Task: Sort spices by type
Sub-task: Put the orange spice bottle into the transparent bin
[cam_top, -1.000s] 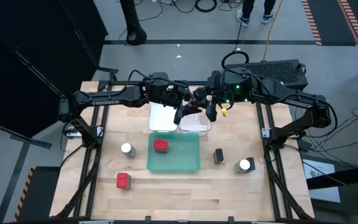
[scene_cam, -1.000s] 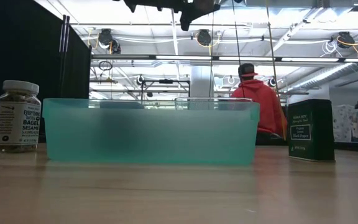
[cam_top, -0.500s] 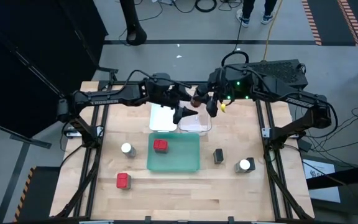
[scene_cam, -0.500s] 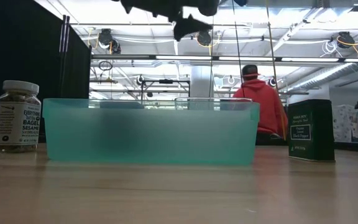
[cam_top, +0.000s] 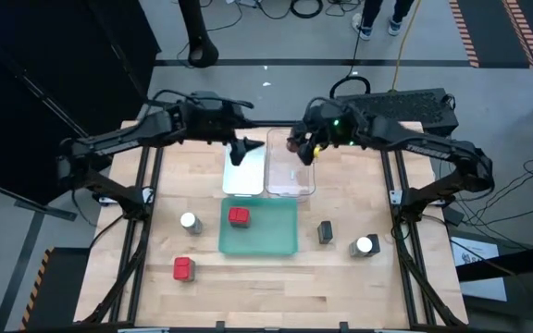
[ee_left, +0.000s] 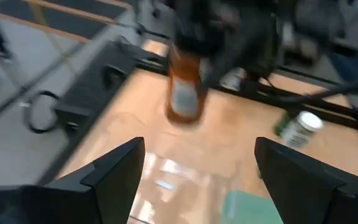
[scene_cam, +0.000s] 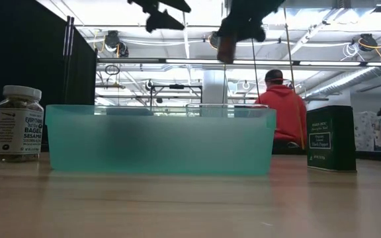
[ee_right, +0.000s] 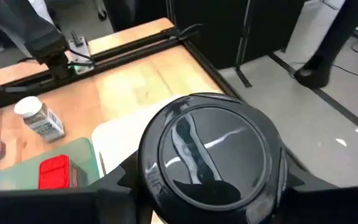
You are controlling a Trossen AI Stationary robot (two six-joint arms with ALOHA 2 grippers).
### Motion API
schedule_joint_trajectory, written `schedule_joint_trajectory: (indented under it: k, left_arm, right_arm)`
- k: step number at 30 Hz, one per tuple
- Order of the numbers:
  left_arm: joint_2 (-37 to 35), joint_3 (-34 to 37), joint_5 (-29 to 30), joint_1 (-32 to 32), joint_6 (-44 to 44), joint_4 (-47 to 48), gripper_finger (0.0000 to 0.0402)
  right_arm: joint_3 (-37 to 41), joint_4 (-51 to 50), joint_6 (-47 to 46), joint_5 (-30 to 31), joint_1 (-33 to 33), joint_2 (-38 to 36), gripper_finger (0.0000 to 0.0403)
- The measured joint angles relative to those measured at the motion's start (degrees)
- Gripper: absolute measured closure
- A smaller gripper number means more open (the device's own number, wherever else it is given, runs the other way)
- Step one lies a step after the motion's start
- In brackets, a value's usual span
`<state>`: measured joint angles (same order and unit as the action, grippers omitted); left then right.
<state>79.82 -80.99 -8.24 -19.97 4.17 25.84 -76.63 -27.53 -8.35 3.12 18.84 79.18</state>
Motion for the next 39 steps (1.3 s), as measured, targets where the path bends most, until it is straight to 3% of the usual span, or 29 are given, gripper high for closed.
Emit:
schedule_joint_trajectory:
  k: [7, 19, 39]
  left_arm:
    - [-5.5, 0.0, 5.6, 0.0, 2.4, 0.2, 0.0091]
    - [-7.9, 0.0, 11.0, 0.0, 3.0, 0.2, 0.0091]
    - [-7.8, 0.0, 12.2, 0.0, 3.0, 0.3, 0.0091]
  right_arm:
    - [15.0, 21.1, -5.8, 4.2, 0.0, 0.0, 0.0234]
    - [22.4, 23.1, -8.0, 5.9, 0.3, 0.1, 0.0234]
    - [15.4, 22.7, -6.8, 4.2, 1.8, 17.7, 0.0234]
